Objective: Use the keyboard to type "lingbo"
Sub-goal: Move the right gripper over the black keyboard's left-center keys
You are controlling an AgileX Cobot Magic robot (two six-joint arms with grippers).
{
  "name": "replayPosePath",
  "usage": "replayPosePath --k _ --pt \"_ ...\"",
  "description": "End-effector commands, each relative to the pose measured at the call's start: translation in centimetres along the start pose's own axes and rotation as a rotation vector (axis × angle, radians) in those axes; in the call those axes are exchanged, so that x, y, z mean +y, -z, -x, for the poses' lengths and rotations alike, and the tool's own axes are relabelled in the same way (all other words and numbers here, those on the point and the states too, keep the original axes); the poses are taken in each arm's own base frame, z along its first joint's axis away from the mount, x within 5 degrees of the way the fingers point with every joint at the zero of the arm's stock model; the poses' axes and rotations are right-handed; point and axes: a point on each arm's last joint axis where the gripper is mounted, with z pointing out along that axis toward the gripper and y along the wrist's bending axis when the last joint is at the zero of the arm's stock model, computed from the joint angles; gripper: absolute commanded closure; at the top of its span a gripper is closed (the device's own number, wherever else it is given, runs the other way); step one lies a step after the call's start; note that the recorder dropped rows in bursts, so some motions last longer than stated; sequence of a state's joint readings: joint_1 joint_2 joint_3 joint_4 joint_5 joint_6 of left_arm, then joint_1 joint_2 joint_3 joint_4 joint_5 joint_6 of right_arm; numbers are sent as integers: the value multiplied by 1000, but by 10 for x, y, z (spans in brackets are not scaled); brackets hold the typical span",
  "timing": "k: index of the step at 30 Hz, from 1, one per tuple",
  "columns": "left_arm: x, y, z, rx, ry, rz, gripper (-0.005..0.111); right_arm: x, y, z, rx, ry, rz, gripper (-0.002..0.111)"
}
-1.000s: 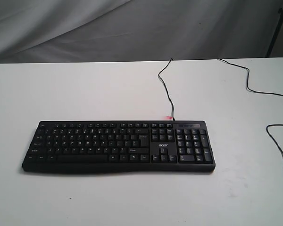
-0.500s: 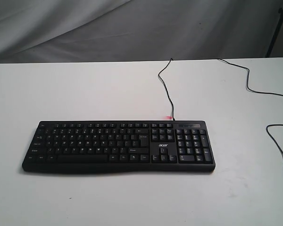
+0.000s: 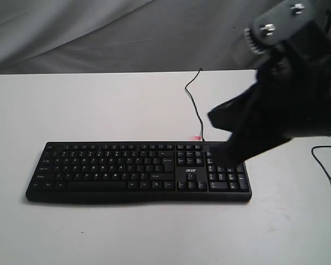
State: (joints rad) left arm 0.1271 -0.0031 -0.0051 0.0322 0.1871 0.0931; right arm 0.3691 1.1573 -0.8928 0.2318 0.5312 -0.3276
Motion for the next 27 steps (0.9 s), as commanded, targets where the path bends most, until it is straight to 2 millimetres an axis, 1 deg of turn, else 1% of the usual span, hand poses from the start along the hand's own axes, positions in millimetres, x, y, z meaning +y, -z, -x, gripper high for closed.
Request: replayPosePath --k 1,5,9,14,17,19,23,27 --pt "0 -1 -1 3 3 -4 106 22 -34 16 28 130 73 108" --pt "0 -1 -1 3 3 -4 106 43 -61 23 14 175 122 108" --pt "0 -1 -1 3 3 -4 106 63 -76 28 -38 182 155 108" --pt "0 -1 -1 3 3 -4 106 78 -94 28 -84 198 166 108" --pt "0 -1 -1 3 3 -4 106 80 -111 22 -61 199 161 108" --pt "0 -1 -1 3 3 -4 106 78 -121 19 -61 197 147 108" --pt "0 -1 -1 3 3 -4 106 78 -148 11 -76 277 118 108" --pt "0 -1 -1 3 3 -4 106 69 -173 0 -63 296 79 108"
